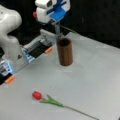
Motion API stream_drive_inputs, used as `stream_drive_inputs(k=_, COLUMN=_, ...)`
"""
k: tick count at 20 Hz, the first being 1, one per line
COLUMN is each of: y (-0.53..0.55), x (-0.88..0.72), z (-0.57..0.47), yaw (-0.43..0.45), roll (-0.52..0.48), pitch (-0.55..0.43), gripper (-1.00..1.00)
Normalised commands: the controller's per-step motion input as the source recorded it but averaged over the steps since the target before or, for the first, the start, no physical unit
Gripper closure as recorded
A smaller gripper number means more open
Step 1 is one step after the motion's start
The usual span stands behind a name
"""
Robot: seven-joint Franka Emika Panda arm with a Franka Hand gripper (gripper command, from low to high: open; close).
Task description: Flower insertion into a vase
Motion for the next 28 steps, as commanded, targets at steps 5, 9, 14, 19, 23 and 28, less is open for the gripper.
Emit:
stream_drive_inputs(k=5, y=0.10, x=-0.32, z=-0.13, yaw=0.052, roll=0.116, pitch=-0.076, gripper=1.00)
stream_drive_inputs(k=9, y=0.06, x=-0.30, z=-0.12, yaw=0.028, roll=0.109, pitch=-0.090, gripper=1.00)
stream_drive_inputs(k=14, y=0.03, x=-0.33, z=-0.12, yaw=0.015, roll=0.092, pitch=-0.043, gripper=1.00)
stream_drive_inputs(k=19, y=0.03, x=-0.32, z=-0.10, yaw=0.010, roll=0.097, pitch=-0.059, gripper=1.00)
stream_drive_inputs(k=23, y=0.04, x=-0.27, z=-0.11, yaw=0.006, roll=0.105, pitch=-0.083, gripper=1.00)
stream_drive_inputs(k=28, y=0.03, x=-0.27, z=-0.11, yaw=0.003, roll=0.106, pitch=-0.085, gripper=1.00)
